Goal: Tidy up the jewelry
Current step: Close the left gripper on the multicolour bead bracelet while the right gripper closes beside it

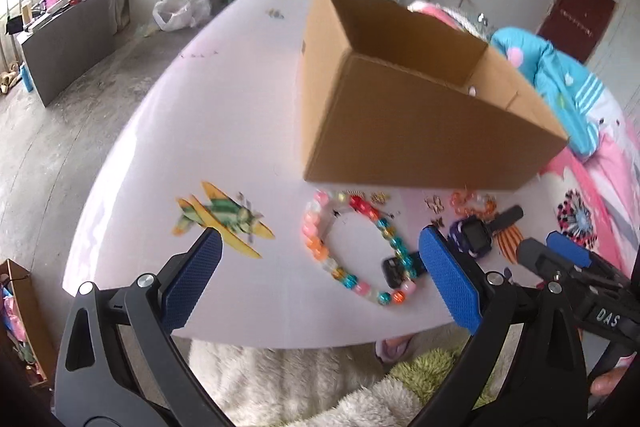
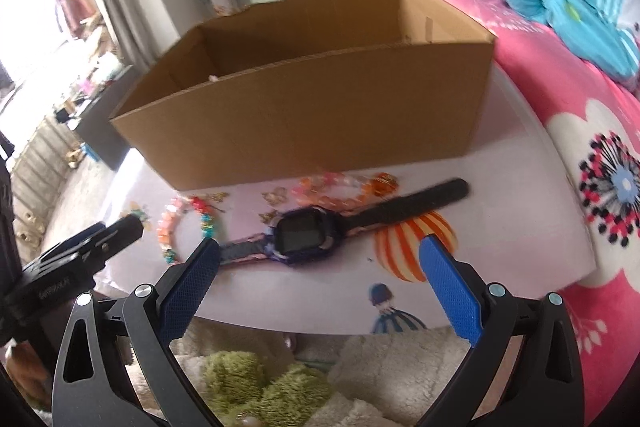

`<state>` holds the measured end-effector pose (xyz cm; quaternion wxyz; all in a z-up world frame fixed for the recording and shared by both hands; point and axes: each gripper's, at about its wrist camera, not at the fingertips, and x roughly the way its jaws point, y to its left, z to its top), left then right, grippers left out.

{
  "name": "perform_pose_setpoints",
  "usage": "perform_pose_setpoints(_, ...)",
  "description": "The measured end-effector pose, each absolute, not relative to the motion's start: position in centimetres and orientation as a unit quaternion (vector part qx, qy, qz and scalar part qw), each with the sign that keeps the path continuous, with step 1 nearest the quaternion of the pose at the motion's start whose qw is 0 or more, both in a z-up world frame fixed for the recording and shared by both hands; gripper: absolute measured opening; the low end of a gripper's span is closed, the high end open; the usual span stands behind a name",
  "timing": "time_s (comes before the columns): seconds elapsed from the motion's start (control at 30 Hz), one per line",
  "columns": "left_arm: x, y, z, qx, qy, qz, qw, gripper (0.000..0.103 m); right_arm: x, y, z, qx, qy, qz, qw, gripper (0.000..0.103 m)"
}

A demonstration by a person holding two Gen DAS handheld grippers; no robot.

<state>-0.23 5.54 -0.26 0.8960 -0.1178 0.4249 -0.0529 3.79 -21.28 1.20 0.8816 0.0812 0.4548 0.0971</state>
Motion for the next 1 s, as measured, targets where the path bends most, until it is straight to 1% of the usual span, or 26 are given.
perform_pose_setpoints(0.07,-0.1,6.7,-0.3,-0.141,0.422,-0.059,0.894,0.095,3.8,-20.2,1.4,0.075,0.449,0.125,0.882,0.097)
perform_pose_setpoints(0.23,0.9,9.0,-1.2,-0.200,0.423,-0.063,0.882,0.095,4.0,-17.4,1.0,0.056,0.455,0.183,0.869,0.087)
perform_pose_setpoints(0.27,0.9,9.4,-1.4,-0.200,0.419,-0.060,0.884,0.095,4.1,-16.9,0.9,0.053,0.458,0.187,0.867,0.083)
perform_pose_setpoints(0.5,1.7,8.7,-1.2,-0.139,0.411,-0.075,0.898,0.095,5.7,-14.6,-0.4,0.041,0.485,0.211,0.848,0.067)
perform_pose_setpoints(0.57,1.9,8.0,-1.1,-0.125,0.411,-0.089,0.899,0.089,6.2,-14.2,-0.6,0.038,0.489,0.215,0.844,0.063)
perform_pose_setpoints(0.6,2.1,7.5,-1.0,-0.118,0.412,-0.099,0.898,0.081,6.4,-14.0,-0.7,0.034,0.491,0.218,0.843,0.061)
perform_pose_setpoints(0.67,2.4,6.8,-1.2,-0.114,0.421,-0.118,0.892,0.071,6.7,-13.5,-0.9,0.030,0.494,0.226,0.839,0.059)
perform_pose_setpoints(0.73,2.7,6.5,-1.4,-0.113,0.426,-0.130,0.888,0.066,6.8,-13.0,-1.1,0.024,0.497,0.228,0.837,0.055)
perform_pose_setpoints(0.8,3.0,6.3,-1.7,-0.106,0.431,-0.133,0.886,0.061,7.1,-12.7,-1.4,0.019,0.504,0.228,0.833,0.049)
perform_pose_setpoints(0.83,3.1,6.1,-1.9,-0.100,0.436,-0.131,0.885,0.055,7.4,-12.4,-1.5,0.017,0.507,0.228,0.831,0.047)
perform_pose_setpoints(0.87,3.4,6.0,-2.1,-0.093,0.441,-0.132,0.883,0.048,7.5,-12.4,-1.7,0.018,0.510,0.229,0.829,0.041)
perform_pose_setpoints(0.9,3.5,5.9,-2.3,-0.086,0.445,-0.132,0.881,0.047,7.8,-12.4,-1.9,0.019,0.513,0.230,0.827,0.036)
perform_pose_setpoints(0.93,3.8,5.8,-2.6,-0.077,0.451,-0.129,0.880,0.042,8.0,-12.3,-2.1,0.021,0.517,0.231,0.824,0.035)
perform_pose_setpoints(0.97,3.9,5.8,-2.7,-0.073,0.454,-0.128,0.879,0.035,8.2,-12.2,-2.2,0.022,0.518,0.231,0.823,0.032)
perform_pose_setpoints(1.0,4.1,5.8,-2.8,-0.067,0.459,-0.134,0.876,0.032,8.4,-12.1,-2.4,0.024,0.522,0.233,0.820,0.029)
